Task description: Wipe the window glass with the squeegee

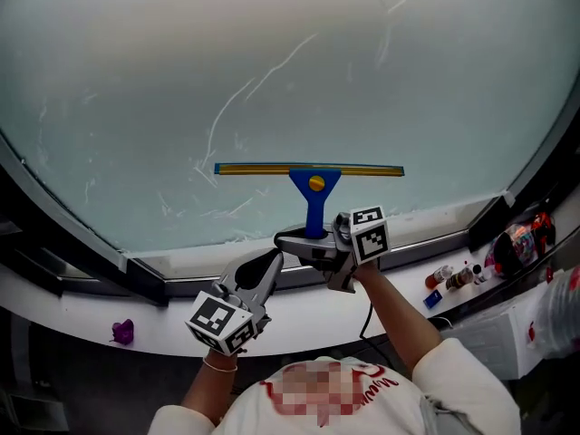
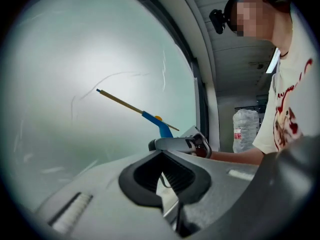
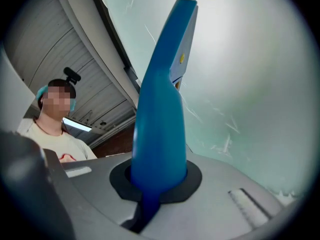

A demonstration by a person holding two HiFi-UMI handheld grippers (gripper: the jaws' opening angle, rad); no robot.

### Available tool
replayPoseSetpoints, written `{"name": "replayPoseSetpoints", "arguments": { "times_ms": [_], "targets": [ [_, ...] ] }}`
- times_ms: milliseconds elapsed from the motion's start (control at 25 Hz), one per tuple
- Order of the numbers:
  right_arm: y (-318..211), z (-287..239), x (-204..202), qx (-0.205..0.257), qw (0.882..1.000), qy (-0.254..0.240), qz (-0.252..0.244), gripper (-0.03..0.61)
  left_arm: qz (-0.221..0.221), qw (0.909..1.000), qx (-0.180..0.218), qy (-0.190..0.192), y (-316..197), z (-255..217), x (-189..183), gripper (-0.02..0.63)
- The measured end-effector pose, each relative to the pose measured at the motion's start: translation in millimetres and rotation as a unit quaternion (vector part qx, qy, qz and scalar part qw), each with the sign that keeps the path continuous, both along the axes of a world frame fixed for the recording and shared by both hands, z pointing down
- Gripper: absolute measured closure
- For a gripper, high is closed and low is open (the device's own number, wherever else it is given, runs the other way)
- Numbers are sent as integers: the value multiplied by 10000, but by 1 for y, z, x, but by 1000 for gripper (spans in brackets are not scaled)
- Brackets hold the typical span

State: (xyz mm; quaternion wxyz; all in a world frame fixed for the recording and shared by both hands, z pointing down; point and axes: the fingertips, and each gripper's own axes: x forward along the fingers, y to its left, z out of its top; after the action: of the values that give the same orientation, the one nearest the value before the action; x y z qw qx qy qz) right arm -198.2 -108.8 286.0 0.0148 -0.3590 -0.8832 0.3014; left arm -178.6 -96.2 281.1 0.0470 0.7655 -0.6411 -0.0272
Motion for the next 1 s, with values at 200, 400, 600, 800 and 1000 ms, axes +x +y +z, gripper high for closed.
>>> {"name": "replayPoseSetpoints", "arguments": {
  "times_ms": [200, 400, 600, 800, 1000],
  "targets": [
    [-4, -104, 8, 594, 9967, -546, -35, 566, -68, 9943, 960, -455, -4, -99, 8, 609],
    [-16, -188, -1, 1307, 9879, -834, -30, 566, -174, 9842, 1422, -1037, -18, -179, -1, 609],
    [-24, -255, -2, 1211, 9863, -1093, -258, 566, -183, 9731, 1883, -1313, -28, -241, -3, 609],
    [-29, -291, -6, 1068, 9865, -1171, -423, 566, 9, 9703, 1890, -1508, -37, -273, 1, 609],
    [-32, -305, -19, 1452, 9832, -987, -501, 566, -78, 9668, 1873, -1739, -45, -284, -7, 609]
  ]
}}
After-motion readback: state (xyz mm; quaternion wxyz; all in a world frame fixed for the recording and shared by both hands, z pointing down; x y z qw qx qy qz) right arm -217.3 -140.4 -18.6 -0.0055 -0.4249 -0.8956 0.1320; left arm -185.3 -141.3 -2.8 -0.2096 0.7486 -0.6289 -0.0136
